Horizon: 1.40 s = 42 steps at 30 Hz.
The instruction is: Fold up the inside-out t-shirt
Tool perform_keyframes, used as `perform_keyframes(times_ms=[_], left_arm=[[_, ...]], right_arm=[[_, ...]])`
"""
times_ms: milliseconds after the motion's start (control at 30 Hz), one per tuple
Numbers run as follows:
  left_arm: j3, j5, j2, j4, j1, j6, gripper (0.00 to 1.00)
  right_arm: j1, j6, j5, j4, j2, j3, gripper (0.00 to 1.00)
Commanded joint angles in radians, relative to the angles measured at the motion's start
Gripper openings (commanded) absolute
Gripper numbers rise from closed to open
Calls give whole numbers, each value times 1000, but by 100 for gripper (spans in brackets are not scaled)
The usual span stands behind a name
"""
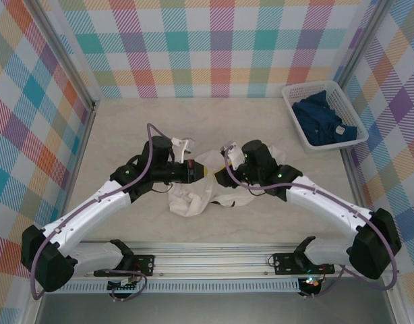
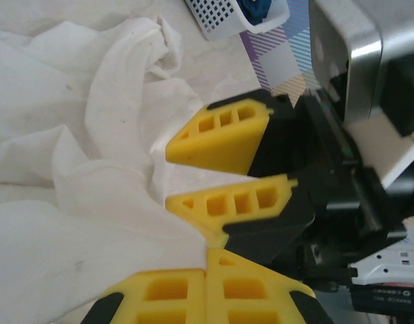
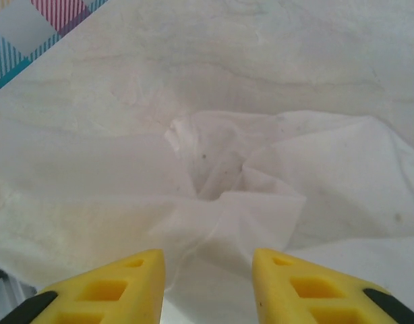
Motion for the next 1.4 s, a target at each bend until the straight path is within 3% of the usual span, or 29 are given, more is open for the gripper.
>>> perform_keyframes(times_ms=[0, 167, 333, 400, 500, 567, 667, 800, 900, 1167, 1367], left_arm=[[17, -18, 16, 0, -22, -97, 0], [26, -16, 22, 6, -30, -107, 0], [22, 3, 17, 11, -38, -106, 0], [23, -2, 16, -2, -37, -95, 0], [35, -37, 15, -34, -37, -61, 0], [41, -83, 5, -51, -36, -33, 2], [24, -202, -49, -77, -31, 40, 15], [-108, -424, -192, -46, -30, 147, 48], [-236, -479, -255, 37, -30, 224, 66], [-267, -506, -33, 164, -30, 488, 74], [-230, -577, 126, 242, -24, 602, 76]], right_arm=[[-1, -51, -107, 120, -70, -78, 46], [-1, -100, -276, 225, -108, -163, 60], [2, -77, -333, 327, -15, -128, 65], [2, -70, -307, 354, 1, -118, 53], [2, -69, -274, 352, -8, -122, 17], [-1, -57, -251, 338, -21, -133, 0], [-29, -6, -239, 304, -29, -143, 0], [-114, 126, -340, 364, -44, -177, 0], [-141, 165, -399, 385, -48, -176, 0], [-180, 129, -457, 340, -68, -170, 0], [-180, 103, -468, 293, -84, -166, 0]])
